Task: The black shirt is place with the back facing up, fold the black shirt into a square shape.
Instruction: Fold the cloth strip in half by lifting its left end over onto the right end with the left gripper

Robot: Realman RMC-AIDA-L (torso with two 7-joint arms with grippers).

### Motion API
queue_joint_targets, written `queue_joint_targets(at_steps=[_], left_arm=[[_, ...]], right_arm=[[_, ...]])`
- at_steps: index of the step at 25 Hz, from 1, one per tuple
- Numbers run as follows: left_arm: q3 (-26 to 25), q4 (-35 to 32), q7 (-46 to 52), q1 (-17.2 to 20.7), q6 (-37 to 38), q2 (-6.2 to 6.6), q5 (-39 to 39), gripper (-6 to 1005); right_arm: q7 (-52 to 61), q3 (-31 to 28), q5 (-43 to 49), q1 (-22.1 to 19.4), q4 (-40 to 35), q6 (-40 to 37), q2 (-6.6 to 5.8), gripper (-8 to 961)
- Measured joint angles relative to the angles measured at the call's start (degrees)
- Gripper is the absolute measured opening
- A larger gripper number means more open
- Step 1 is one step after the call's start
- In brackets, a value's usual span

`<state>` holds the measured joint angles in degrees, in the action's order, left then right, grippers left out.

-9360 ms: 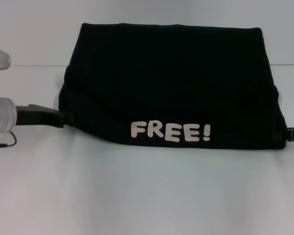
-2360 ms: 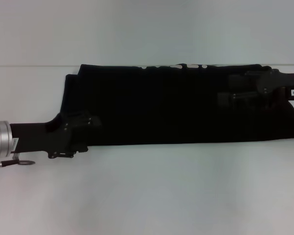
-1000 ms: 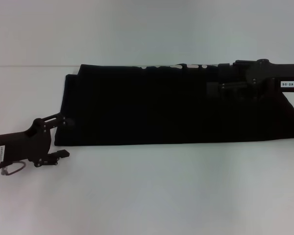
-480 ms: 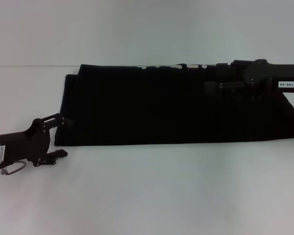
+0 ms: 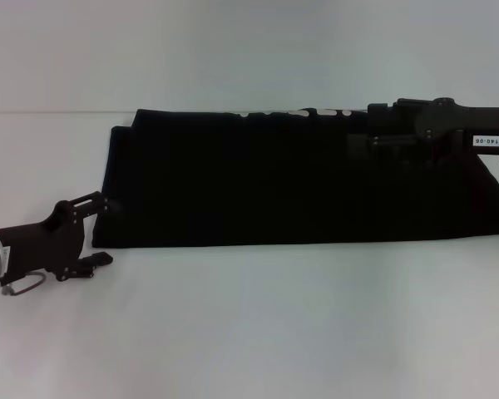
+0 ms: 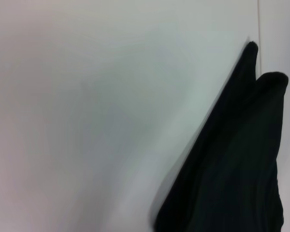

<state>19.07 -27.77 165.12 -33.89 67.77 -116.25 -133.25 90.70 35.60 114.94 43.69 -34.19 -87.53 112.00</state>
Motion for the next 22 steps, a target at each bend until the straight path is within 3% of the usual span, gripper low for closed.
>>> queue_joint_targets(at_steps=[22], left_arm=[[0.1, 0.0, -1.6, -0.7, -2.5, 0.05, 0.2, 909]], right_arm=[[0.0, 0.0, -0.5, 0.0, -0.6, -0.3, -0.04, 912]])
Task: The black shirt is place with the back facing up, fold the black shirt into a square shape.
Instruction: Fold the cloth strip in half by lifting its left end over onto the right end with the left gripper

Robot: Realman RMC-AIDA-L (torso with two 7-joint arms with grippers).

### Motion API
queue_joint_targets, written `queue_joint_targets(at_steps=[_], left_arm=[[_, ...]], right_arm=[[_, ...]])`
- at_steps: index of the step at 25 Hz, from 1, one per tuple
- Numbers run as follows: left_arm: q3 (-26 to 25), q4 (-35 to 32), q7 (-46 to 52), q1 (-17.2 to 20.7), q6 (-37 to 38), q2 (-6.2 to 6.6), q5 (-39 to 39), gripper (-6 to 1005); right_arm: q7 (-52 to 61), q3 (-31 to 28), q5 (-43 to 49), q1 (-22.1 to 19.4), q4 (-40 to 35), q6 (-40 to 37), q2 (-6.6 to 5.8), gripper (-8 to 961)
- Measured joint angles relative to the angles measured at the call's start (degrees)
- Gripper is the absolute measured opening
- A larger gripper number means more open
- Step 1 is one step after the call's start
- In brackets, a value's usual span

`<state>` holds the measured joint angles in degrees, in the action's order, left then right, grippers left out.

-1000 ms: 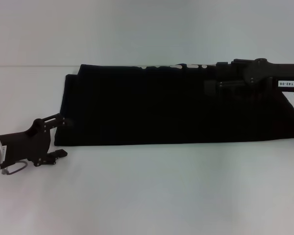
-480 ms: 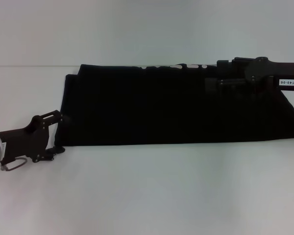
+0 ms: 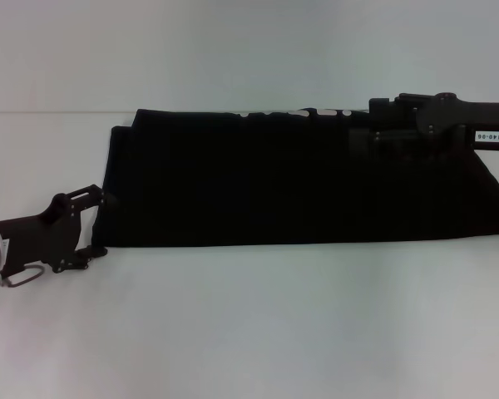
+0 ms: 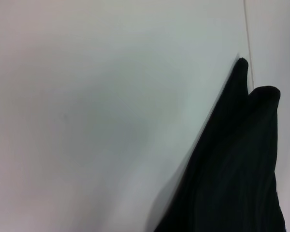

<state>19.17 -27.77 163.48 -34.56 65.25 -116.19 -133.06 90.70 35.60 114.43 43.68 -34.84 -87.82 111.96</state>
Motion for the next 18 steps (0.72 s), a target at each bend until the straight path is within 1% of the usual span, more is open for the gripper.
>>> queue_joint_targets(at_steps=[18], left_arm=[[0.2, 0.0, -3.0, -2.3, -1.0, 0.35, -0.3, 908]], right_arm=[[0.0, 0.0, -0.4, 0.0, -0.2, 0.3, 0.0, 911]])
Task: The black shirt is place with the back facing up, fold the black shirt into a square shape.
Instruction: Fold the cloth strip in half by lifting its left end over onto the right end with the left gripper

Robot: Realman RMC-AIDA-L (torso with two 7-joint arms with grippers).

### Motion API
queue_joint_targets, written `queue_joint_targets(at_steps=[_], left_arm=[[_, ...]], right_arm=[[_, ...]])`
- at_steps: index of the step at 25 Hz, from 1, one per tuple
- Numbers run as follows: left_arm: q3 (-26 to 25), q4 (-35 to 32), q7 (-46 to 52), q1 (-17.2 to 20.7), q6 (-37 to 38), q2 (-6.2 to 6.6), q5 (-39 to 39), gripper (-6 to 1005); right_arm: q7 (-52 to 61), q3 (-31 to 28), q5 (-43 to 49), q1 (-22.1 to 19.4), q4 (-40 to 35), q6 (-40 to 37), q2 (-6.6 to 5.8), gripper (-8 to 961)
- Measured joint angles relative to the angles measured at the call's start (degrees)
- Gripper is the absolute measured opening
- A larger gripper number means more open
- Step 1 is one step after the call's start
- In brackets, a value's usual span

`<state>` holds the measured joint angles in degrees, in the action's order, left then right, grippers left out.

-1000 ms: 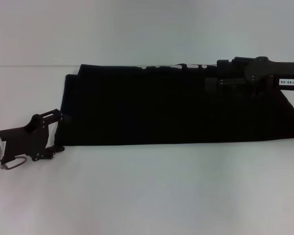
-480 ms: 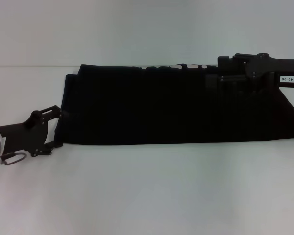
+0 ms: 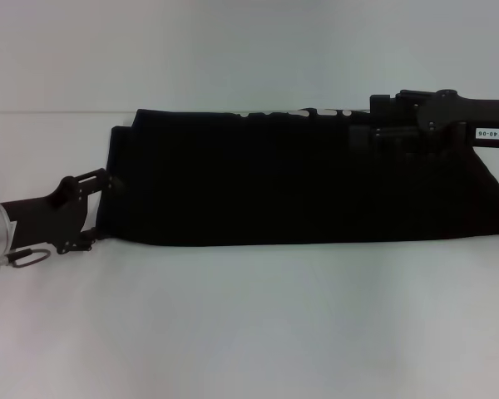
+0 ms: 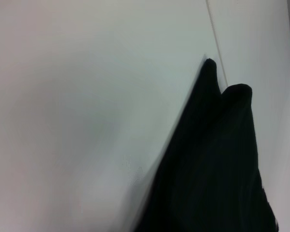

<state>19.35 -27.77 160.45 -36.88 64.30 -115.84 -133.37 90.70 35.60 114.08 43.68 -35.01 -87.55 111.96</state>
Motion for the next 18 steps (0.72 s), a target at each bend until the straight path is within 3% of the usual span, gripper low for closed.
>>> queue_joint_targets(at_steps=[18], left_arm=[[0.1, 0.0, 0.2, 2.0, 4.1, -0.49, -0.1, 908]], right_arm=[[0.0, 0.0, 0.0, 0.4, -0.4, 0.4, 0.07, 912]])
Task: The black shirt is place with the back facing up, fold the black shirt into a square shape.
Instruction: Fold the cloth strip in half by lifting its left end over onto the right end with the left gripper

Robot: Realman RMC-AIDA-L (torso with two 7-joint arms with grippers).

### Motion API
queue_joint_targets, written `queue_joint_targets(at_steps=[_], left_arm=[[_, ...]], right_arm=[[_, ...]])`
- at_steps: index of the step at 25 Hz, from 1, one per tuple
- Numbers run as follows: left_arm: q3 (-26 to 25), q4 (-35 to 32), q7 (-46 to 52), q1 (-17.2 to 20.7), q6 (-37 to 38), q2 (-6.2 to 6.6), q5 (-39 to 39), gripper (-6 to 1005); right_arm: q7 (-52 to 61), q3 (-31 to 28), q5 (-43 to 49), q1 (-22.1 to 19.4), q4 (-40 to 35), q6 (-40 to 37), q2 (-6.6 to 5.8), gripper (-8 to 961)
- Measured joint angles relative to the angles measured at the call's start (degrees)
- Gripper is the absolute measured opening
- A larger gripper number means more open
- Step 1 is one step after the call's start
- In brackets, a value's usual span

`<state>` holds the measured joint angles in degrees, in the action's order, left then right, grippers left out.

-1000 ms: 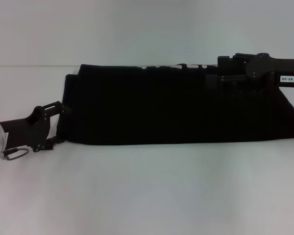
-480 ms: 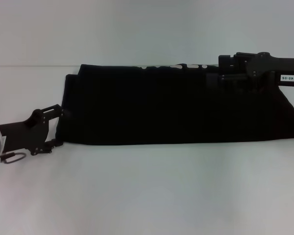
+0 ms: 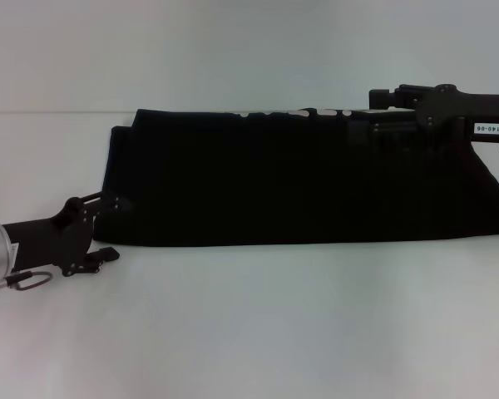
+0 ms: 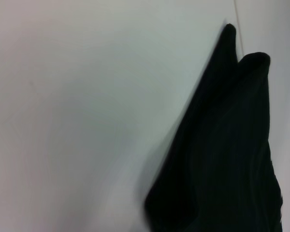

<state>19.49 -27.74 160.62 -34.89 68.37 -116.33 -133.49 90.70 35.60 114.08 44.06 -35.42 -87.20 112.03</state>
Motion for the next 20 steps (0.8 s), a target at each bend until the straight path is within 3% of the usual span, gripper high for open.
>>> queue_joint_targets(at_steps=[20], left_arm=[[0.0, 0.3, -0.3, -1.4, -5.5, 0.53, 0.0, 904]], right_arm=[[0.0, 0.0, -0.3, 0.2, -0.1, 0.6, 0.02, 912]])
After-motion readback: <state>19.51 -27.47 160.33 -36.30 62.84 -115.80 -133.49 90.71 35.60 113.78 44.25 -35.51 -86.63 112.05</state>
